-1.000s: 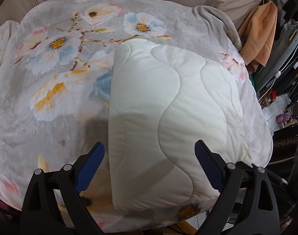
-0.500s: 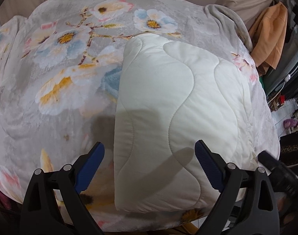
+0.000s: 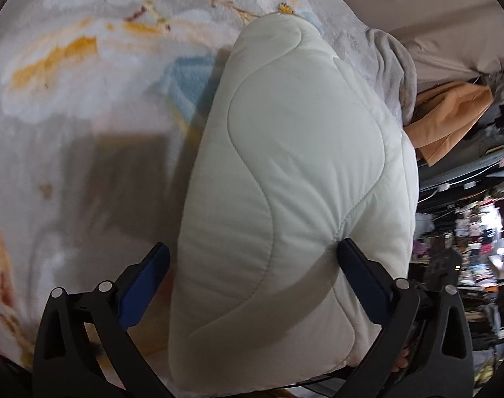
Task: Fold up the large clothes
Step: 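Lift the folded jacket end with both tools and roll it over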
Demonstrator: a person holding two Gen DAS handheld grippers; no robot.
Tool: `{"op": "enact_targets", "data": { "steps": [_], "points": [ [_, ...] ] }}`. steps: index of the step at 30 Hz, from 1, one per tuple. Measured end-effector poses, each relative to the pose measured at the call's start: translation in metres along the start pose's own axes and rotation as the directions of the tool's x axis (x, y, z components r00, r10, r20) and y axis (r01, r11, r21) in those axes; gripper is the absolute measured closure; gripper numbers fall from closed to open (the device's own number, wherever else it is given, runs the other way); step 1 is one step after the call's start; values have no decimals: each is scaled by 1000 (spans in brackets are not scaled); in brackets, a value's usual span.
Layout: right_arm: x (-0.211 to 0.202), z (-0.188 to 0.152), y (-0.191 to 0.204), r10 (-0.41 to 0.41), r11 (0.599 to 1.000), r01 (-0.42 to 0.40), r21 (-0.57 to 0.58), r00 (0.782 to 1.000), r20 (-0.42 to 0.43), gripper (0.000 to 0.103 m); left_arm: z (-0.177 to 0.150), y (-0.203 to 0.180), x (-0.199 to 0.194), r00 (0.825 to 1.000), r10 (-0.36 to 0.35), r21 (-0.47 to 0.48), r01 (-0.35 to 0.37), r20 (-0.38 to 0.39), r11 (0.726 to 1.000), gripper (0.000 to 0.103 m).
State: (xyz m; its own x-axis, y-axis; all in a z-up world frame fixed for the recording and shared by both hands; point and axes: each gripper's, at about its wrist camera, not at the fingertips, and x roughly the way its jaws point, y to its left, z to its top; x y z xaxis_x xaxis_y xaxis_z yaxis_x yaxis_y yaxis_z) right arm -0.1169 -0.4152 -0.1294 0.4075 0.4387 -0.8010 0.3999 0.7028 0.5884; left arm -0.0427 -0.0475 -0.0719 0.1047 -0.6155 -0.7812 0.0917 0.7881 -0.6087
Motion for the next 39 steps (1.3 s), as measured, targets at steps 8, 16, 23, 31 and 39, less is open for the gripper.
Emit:
{"op": "enact_targets", "data": {
  "steps": [8,16,23,31,39],
  "points": [
    [26,6,0,100,994,-96,54,993,-65,41,2,-3,11,998,-59,-38,58,-12,998,5],
    [6,-5,36,68,997,-68,-29,998,2,83,-2,-46,-8,998,56,107,-59,32,992,30],
    [-47,-22,82,68,993,-53,-106,987,145,85,8,-107,-58,990,80,315,-114,117,942,45],
    [-123,-26,157,116,968,-10,-252,905,410,85,24,-157,-143,959,-24,458,-112,281,882,45],
    [-166,-7,229,216,910,37,-412,808,548,85,43,-164,-239,871,-133,533,-162,472,830,45]
  ]
}}
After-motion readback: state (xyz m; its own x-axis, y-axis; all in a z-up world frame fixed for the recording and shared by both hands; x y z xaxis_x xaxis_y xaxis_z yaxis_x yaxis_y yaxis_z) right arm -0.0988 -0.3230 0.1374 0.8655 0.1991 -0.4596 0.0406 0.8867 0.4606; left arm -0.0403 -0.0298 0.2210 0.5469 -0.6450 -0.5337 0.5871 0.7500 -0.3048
